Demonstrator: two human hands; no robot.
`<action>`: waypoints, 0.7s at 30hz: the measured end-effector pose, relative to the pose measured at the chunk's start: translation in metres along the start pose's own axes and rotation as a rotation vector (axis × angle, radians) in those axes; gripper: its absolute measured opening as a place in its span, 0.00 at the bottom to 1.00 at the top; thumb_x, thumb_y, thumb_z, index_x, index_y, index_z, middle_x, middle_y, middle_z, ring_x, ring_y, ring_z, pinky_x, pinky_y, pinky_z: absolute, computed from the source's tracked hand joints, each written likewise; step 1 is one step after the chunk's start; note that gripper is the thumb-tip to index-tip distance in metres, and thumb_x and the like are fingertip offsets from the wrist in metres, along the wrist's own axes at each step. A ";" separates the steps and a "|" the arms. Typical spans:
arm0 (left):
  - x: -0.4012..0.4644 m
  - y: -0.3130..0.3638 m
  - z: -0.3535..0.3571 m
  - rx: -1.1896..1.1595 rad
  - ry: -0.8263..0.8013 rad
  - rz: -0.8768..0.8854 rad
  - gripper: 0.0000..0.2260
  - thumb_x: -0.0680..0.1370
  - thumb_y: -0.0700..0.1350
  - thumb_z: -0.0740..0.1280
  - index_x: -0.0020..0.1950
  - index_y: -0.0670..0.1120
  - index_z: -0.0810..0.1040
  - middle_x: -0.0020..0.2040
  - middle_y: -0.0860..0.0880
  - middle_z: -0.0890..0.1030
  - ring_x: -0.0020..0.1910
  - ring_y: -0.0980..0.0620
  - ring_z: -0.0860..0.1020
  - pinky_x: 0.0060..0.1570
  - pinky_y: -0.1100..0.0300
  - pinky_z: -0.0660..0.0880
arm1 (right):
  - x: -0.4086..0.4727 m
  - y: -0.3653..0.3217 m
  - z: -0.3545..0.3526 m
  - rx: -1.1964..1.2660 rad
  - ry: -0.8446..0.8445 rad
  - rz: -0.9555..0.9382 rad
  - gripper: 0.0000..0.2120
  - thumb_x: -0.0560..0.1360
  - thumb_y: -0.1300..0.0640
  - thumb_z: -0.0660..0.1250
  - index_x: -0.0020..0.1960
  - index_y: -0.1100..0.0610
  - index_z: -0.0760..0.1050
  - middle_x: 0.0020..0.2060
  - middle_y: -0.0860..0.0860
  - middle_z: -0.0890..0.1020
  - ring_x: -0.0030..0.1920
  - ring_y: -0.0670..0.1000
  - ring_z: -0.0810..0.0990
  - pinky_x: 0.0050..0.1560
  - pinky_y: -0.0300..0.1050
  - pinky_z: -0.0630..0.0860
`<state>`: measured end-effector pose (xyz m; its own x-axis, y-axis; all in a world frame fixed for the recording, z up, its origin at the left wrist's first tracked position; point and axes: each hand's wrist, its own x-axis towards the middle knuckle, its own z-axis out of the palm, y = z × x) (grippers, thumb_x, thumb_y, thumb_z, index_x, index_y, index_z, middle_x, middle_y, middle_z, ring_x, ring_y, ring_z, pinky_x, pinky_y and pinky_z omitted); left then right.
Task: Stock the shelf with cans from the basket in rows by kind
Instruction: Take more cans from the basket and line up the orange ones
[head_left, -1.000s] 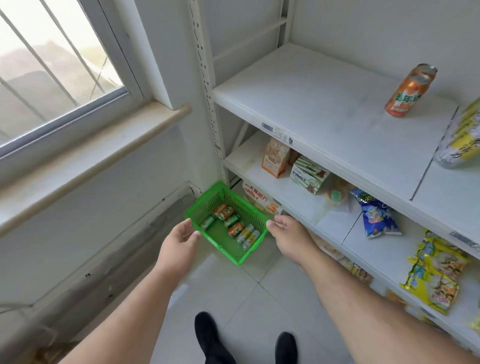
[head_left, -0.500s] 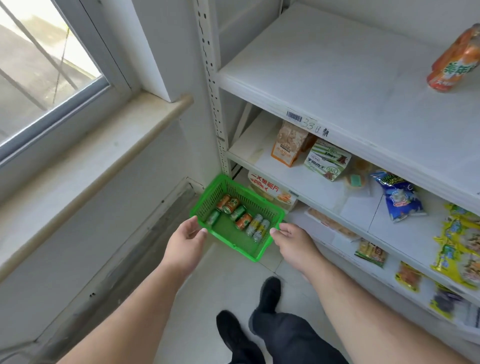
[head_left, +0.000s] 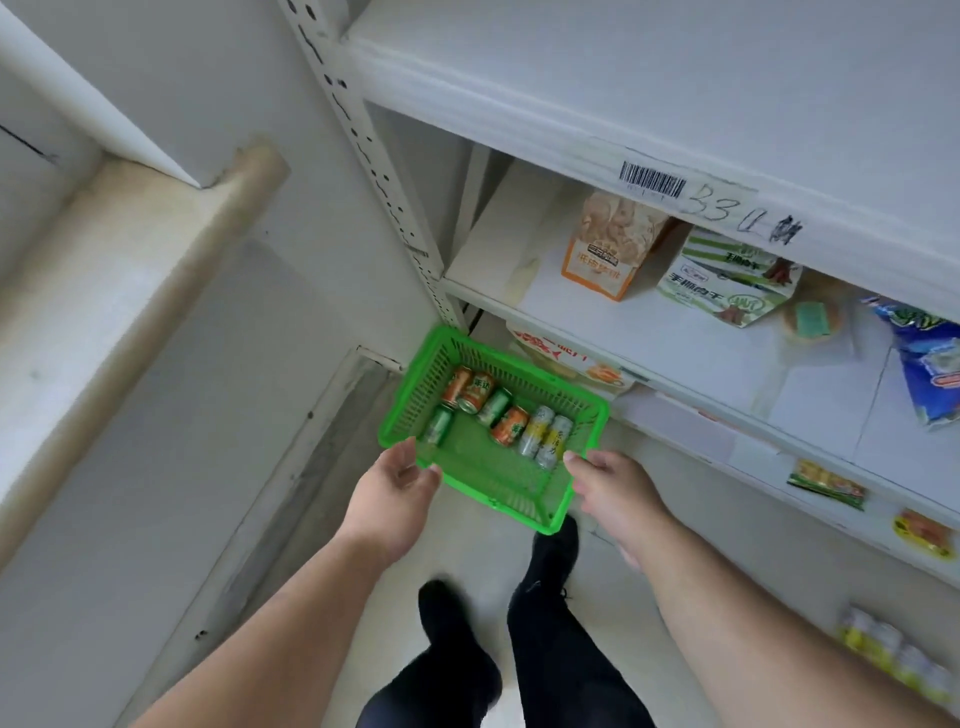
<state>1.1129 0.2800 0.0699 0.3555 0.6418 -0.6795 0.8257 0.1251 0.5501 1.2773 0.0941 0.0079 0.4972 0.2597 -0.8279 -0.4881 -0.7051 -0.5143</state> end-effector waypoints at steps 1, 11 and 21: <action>0.015 -0.001 0.004 0.017 -0.007 -0.004 0.23 0.80 0.48 0.68 0.75 0.47 0.70 0.68 0.52 0.78 0.66 0.55 0.76 0.66 0.61 0.70 | 0.011 0.003 0.004 0.021 0.014 0.020 0.42 0.68 0.34 0.69 0.75 0.55 0.70 0.69 0.53 0.79 0.67 0.55 0.79 0.69 0.61 0.76; 0.148 -0.024 0.041 0.087 -0.067 -0.008 0.30 0.79 0.53 0.69 0.78 0.48 0.65 0.72 0.48 0.75 0.70 0.51 0.73 0.70 0.57 0.69 | 0.117 0.037 0.057 0.121 0.024 0.139 0.24 0.60 0.28 0.71 0.42 0.43 0.67 0.47 0.44 0.71 0.52 0.52 0.73 0.67 0.58 0.75; 0.300 -0.102 0.089 0.250 -0.058 0.064 0.21 0.77 0.51 0.71 0.68 0.48 0.74 0.56 0.47 0.80 0.58 0.44 0.79 0.52 0.60 0.73 | 0.259 0.089 0.133 0.255 0.106 0.213 0.22 0.73 0.43 0.75 0.55 0.60 0.79 0.63 0.60 0.81 0.63 0.62 0.81 0.67 0.66 0.76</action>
<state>1.1738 0.3926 -0.2331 0.4292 0.5973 -0.6775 0.8806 -0.1099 0.4609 1.2668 0.1863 -0.2822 0.4298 0.0446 -0.9018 -0.7461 -0.5449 -0.3826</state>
